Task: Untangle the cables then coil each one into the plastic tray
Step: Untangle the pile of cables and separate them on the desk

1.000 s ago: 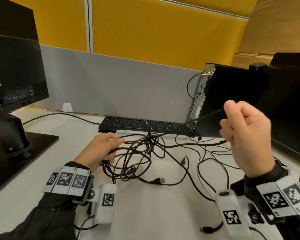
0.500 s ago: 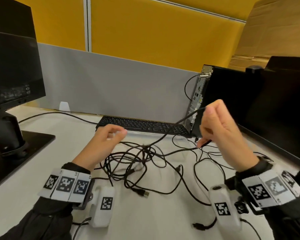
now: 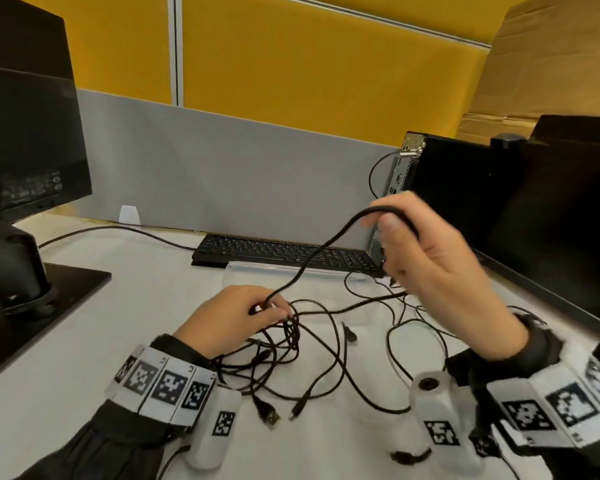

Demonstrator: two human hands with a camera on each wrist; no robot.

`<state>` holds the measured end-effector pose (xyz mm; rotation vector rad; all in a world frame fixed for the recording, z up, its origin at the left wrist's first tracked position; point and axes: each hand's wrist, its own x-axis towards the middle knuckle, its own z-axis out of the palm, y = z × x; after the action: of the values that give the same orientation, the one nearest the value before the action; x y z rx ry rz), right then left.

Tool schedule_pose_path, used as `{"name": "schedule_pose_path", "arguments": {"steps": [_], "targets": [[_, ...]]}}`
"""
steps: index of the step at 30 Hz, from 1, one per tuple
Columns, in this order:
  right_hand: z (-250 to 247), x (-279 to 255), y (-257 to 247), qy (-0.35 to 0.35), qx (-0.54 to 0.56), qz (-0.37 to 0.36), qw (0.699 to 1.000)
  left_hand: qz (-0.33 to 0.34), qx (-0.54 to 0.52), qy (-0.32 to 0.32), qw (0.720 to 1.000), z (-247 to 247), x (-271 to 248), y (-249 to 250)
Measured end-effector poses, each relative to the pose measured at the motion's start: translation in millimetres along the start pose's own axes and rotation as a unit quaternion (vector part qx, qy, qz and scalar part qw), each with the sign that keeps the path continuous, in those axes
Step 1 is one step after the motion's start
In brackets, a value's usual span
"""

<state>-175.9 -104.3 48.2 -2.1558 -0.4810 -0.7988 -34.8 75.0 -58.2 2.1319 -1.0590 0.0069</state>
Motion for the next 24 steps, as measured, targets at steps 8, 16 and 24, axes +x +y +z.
{"name": "schedule_pose_path", "arguments": {"steps": [8,16,24], "targets": [[-46,2,0,0.13,-0.356,-0.121,0.918,-0.069,0.06,0.122,0.988,-4,-3,13],[-32,-15,30,-0.341,-0.122,0.134,0.923,-0.067,-0.062,0.227,0.97,-13,4,-10],[14,-18,51,-0.21,0.078,0.242,0.944,0.005,-0.142,0.264,0.954,-14,6,-7]]}}
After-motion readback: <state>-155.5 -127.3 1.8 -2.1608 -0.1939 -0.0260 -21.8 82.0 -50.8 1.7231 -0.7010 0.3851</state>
